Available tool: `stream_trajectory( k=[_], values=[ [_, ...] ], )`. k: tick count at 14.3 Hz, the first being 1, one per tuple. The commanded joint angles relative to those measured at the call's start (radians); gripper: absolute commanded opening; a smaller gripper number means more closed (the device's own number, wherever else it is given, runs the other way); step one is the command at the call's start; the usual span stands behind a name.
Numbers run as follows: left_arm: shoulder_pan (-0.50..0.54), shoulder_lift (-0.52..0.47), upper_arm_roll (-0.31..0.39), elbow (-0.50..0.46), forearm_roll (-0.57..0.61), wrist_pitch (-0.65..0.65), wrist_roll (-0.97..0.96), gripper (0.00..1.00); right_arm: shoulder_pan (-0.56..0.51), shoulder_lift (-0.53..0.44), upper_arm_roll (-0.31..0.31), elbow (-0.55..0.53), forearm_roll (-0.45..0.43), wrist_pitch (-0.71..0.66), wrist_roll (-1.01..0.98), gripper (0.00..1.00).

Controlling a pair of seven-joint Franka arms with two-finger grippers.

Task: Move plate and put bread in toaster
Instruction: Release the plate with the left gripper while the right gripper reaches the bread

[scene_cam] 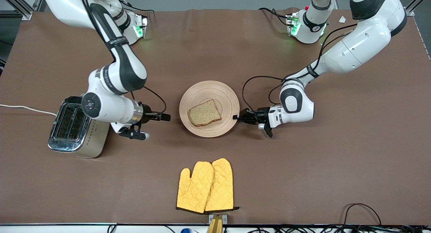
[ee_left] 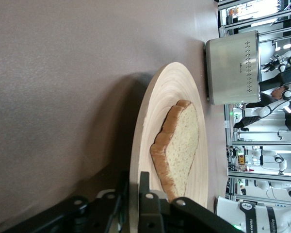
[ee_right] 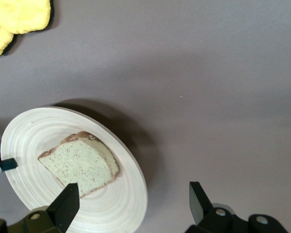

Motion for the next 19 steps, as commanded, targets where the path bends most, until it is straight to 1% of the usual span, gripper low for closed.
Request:
stream_trajectory(
  k=[1, 2, 3, 4, 7, 10, 12, 13, 15, 16, 17, 19],
  values=[
    [-0.004, 0.005, -0.008, 0.016, -0.057, 0.000, 0.022, 0.83, 0.034, 0.002, -0.002, -0.032, -0.014, 0.047, 0.065, 1.00],
    [-0.002, -0.004, -0.008, 0.010, -0.102, 0.025, 0.022, 1.00, 0.042, 0.006, -0.002, -0.032, -0.014, 0.050, 0.079, 1.00],
    [-0.002, -0.017, -0.011, 0.010, -0.134, 0.061, 0.022, 1.00, 0.051, 0.009, -0.002, -0.033, -0.014, 0.060, 0.091, 1.00],
    [-0.005, -0.024, -0.012, 0.017, -0.139, 0.078, 0.017, 1.00, 0.063, 0.022, -0.002, -0.035, -0.018, 0.079, 0.111, 1.00],
    [0.024, -0.053, -0.013, 0.052, -0.139, 0.080, 0.002, 1.00, 0.100, 0.045, -0.002, -0.036, -0.023, 0.128, 0.157, 1.00],
    [0.053, -0.112, -0.009, 0.076, -0.134, 0.082, -0.117, 1.00, 0.140, 0.063, -0.004, -0.041, -0.056, 0.151, 0.207, 1.00],
    [0.067, -0.129, -0.006, 0.112, -0.114, 0.082, -0.208, 1.00, 0.174, 0.077, -0.007, -0.041, -0.107, 0.163, 0.235, 1.00],
    [0.083, -0.129, -0.006, 0.132, -0.091, 0.080, -0.234, 1.00, 0.188, 0.080, -0.010, -0.041, -0.136, 0.177, 0.258, 1.00],
    [0.106, -0.129, -0.006, 0.170, -0.004, 0.069, -0.320, 1.00, 0.230, 0.095, -0.011, -0.038, -0.245, 0.186, 0.290, 1.00],
    [0.119, -0.129, -0.008, 0.186, 0.046, 0.059, -0.386, 1.00, 0.234, 0.097, -0.011, -0.032, -0.300, 0.186, 0.298, 1.00],
    [0.142, -0.129, -0.008, 0.207, 0.120, 0.022, -0.456, 1.00, 0.238, 0.095, -0.010, -0.029, -0.352, 0.186, 0.298, 1.00],
    [0.215, -0.139, -0.016, 0.220, 0.256, -0.099, -0.567, 1.00, 0.266, 0.097, -0.010, -0.027, -0.444, 0.191, 0.300, 1.00]
  ],
)
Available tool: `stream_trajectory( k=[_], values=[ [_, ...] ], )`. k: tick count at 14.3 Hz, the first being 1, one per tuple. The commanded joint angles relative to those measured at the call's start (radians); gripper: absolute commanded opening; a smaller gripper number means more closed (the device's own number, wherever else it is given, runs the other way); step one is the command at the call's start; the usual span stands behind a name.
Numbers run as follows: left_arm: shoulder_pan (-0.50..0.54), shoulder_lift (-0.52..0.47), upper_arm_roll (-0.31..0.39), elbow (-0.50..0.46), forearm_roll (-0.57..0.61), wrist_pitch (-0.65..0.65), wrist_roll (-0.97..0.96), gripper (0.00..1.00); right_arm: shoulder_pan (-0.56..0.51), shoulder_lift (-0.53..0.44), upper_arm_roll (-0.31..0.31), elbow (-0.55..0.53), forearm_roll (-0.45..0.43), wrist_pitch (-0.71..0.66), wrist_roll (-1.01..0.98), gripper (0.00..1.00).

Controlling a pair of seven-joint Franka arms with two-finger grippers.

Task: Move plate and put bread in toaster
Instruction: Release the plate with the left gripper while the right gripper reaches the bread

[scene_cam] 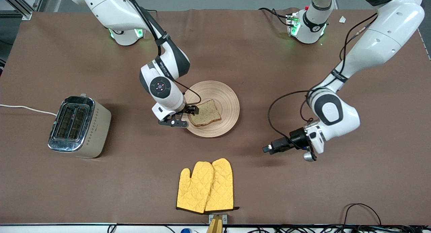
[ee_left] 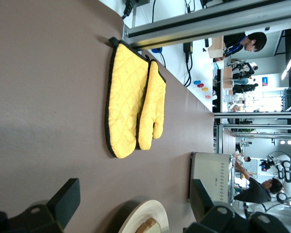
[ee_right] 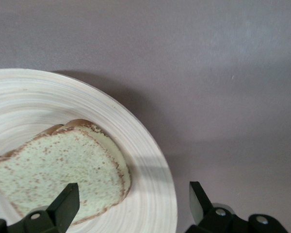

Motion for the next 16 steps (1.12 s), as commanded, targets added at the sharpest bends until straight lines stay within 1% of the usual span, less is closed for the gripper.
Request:
stream_trajectory(
  k=[1, 3, 4, 5, 8, 10, 12, 14, 16],
  values=[
    [0.093, -0.032, -0.009, 0.019, 0.167, -0.163, -0.154, 1.00, 0.030, -0.002, -0.007, 0.004, -0.116, 0.012, 0.018, 1.00],
    [0.148, -0.058, -0.010, 0.028, 0.264, -0.248, -0.238, 1.00, 0.036, -0.002, -0.007, 0.009, -0.127, 0.017, 0.016, 1.00],
    [0.171, -0.070, -0.010, 0.046, 0.306, -0.297, -0.283, 1.00, 0.048, -0.002, -0.007, 0.009, -0.147, 0.035, 0.015, 1.00],
    [0.179, -0.093, -0.009, 0.065, 0.338, -0.350, -0.337, 1.00, 0.062, -0.002, -0.007, 0.009, -0.162, 0.058, 0.015, 0.98],
    [0.198, -0.144, -0.005, 0.155, 0.508, -0.536, -0.591, 1.00, 0.076, 0.004, -0.007, 0.009, -0.178, 0.086, 0.015, 0.74],
    [0.193, -0.181, -0.009, 0.213, 0.611, -0.657, -0.760, 1.00, 0.076, 0.012, -0.007, 0.009, -0.178, 0.098, 0.016, 0.69],
    [0.195, -0.245, -0.009, 0.224, 0.720, -0.749, -0.818, 1.00, 0.078, 0.019, -0.007, 0.009, -0.178, 0.101, 0.016, 0.66],
    [0.202, -0.329, -0.001, 0.224, 0.789, -0.832, -0.822, 1.00, 0.078, 0.025, -0.007, 0.009, -0.178, 0.102, 0.016, 0.66],
    [0.233, -0.398, -0.005, 0.224, 0.888, -0.904, -0.818, 1.00, 0.078, 0.031, -0.007, 0.009, -0.178, 0.102, 0.016, 0.62]
  ],
)
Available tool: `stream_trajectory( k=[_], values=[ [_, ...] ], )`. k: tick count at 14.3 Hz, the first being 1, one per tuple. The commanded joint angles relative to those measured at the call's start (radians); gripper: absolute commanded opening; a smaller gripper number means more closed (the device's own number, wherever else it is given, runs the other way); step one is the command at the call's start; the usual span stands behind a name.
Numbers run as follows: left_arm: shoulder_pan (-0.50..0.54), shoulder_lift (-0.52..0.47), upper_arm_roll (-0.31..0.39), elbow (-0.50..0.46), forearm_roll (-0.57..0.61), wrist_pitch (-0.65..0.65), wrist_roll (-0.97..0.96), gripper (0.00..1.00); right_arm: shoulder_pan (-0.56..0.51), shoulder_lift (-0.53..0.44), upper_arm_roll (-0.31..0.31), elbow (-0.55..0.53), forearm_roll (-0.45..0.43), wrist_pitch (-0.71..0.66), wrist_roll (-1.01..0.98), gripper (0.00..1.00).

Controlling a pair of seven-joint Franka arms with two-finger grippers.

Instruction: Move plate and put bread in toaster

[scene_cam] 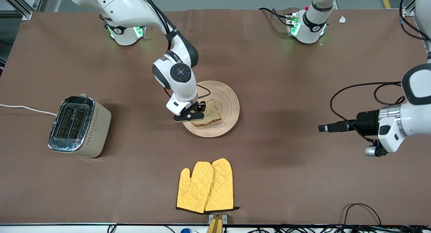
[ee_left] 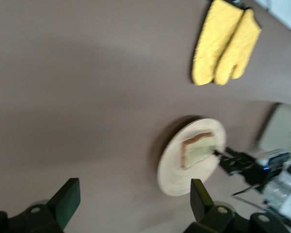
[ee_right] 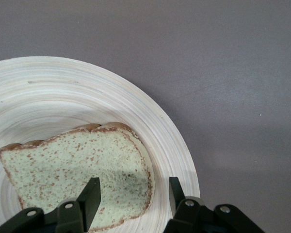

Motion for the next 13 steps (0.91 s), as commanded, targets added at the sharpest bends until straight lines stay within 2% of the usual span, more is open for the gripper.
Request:
stream_trajectory(
  k=[1, 5, 8, 10, 11, 13],
  values=[
    [0.027, -0.126, 0.008, -0.017, 0.143, -0.098, -0.001, 1.00, 0.005, 0.011, -0.004, 0.003, -0.024, 0.011, 0.016, 0.59],
    [0.025, -0.220, 0.003, 0.021, 0.366, -0.219, 0.007, 1.00, 0.003, 0.017, -0.004, 0.005, -0.022, 0.011, 0.016, 0.54],
    [0.027, -0.229, 0.008, 0.075, 0.383, -0.253, 0.047, 1.00, 0.003, 0.029, -0.004, 0.011, -0.022, 0.012, 0.016, 0.54],
    [0.021, -0.284, 0.023, 0.080, 0.380, -0.253, 0.053, 1.00, 0.003, 0.037, -0.004, 0.019, -0.022, 0.012, 0.016, 0.54],
    [-0.004, -0.318, 0.059, 0.080, 0.381, -0.251, 0.067, 1.00, 0.003, 0.042, -0.004, 0.020, -0.022, 0.014, 0.016, 0.54],
    [-0.131, -0.350, 0.209, 0.080, 0.375, -0.254, 0.111, 1.00, 0.002, 0.043, -0.004, 0.019, -0.022, 0.026, 0.016, 0.54]
  ],
)
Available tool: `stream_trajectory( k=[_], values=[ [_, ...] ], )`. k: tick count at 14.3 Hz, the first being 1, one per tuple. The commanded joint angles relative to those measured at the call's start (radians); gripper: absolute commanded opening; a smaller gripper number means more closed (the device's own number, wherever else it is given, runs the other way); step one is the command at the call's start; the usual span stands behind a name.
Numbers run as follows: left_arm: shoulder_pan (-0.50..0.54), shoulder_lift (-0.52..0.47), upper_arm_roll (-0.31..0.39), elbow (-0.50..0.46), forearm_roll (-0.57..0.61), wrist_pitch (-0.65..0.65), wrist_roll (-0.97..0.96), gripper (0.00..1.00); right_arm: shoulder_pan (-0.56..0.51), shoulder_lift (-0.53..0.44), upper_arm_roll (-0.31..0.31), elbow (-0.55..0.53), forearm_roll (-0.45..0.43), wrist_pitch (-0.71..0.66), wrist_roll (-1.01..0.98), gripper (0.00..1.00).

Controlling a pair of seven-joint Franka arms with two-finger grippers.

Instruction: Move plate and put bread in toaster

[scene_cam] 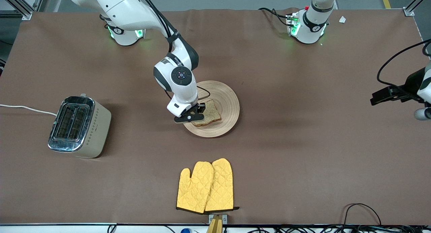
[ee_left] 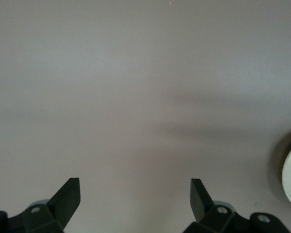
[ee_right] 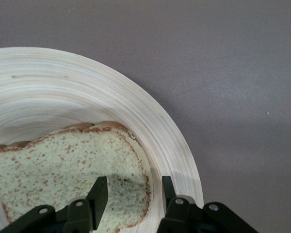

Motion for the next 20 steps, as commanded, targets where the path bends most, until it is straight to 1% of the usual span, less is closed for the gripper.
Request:
stream_trajectory(
  k=[1, 2, 3, 5, 7, 8, 9, 10, 11, 12, 13, 14, 15, 16, 17, 20],
  values=[
    [-0.165, -0.092, 0.201, -0.005, 0.003, -0.020, 0.055, 1.00, -0.001, 0.018, -0.002, 0.016, -0.022, 0.012, 0.016, 0.54],
    [-0.246, -0.115, 0.269, -0.013, 0.002, -0.027, 0.055, 1.00, -0.003, 0.020, -0.002, 0.016, -0.022, 0.012, 0.016, 0.54],
    [-0.294, -0.129, 0.314, -0.014, 0.002, -0.050, 0.057, 1.00, -0.003, 0.021, -0.002, 0.016, -0.022, 0.013, 0.018, 0.54],
    [-0.343, -0.147, 0.345, -0.019, 0.000, -0.096, 0.066, 1.00, -0.004, 0.021, -0.002, 0.017, -0.022, 0.013, 0.018, 0.54],
    [-0.382, -0.202, 0.380, -0.083, -0.027, -0.096, 0.071, 1.00, -0.007, 0.027, -0.001, 0.016, -0.022, 0.021, 0.018, 0.53],
    [-0.406, -0.232, 0.427, -0.123, -0.065, -0.087, 0.071, 1.00, -0.007, 0.031, -0.002, 0.016, -0.022, 0.024, 0.018, 0.51],
    [-0.438, -0.250, 0.485, -0.140, -0.104, -0.084, 0.074, 1.00, -0.006, 0.034, -0.002, 0.016, -0.022, 0.030, 0.018, 0.49],
    [-0.480, -0.264, 0.542, -0.154, -0.125, -0.082, 0.083, 1.00, -0.006, 0.035, -0.002, 0.016, -0.021, 0.032, 0.016, 0.44],
    [-0.524, -0.275, 0.590, -0.164, -0.130, -0.082, 0.085, 1.00, -0.006, 0.035, -0.002, 0.016, -0.022, 0.032, 0.018, 0.39],
    [-0.550, -0.286, 0.619, -0.177, -0.132, -0.081, 0.085, 1.00, -0.004, 0.035, -0.002, 0.016, -0.022, 0.032, 0.018, 0.34],
    [-0.552, -0.295, 0.622, -0.193, -0.133, -0.079, 0.085, 1.00, -0.004, 0.035, -0.002, 0.016, -0.022, 0.032, 0.018, 0.25],
    [-0.555, -0.309, 0.623, -0.223, -0.135, -0.064, 0.085, 1.00, -0.003, 0.035, -0.002, 0.016, -0.021, 0.032, 0.018, 0.12],
    [-0.555, -0.333, 0.621, -0.264, -0.135, -0.031, 0.085, 1.00, 0.002, 0.035, -0.002, 0.016, -0.021, 0.032, 0.018, 0.03],
    [-0.554, -0.367, 0.621, -0.317, -0.135, 0.005, 0.086, 1.00, 0.000, 0.035, -0.002, 0.016, -0.021, 0.032, 0.018, 0.00],
    [-0.555, -0.382, 0.621, -0.342, -0.135, 0.022, 0.094, 1.00, -0.001, 0.035, -0.002, 0.016, -0.021, 0.030, 0.018, 0.00],
    [-0.574, -0.381, 0.616, -0.338, -0.153, 0.023, 0.179, 1.00, -0.003, 0.035, -0.002, 0.016, -0.021, 0.023, 0.016, 0.00]
  ],
)
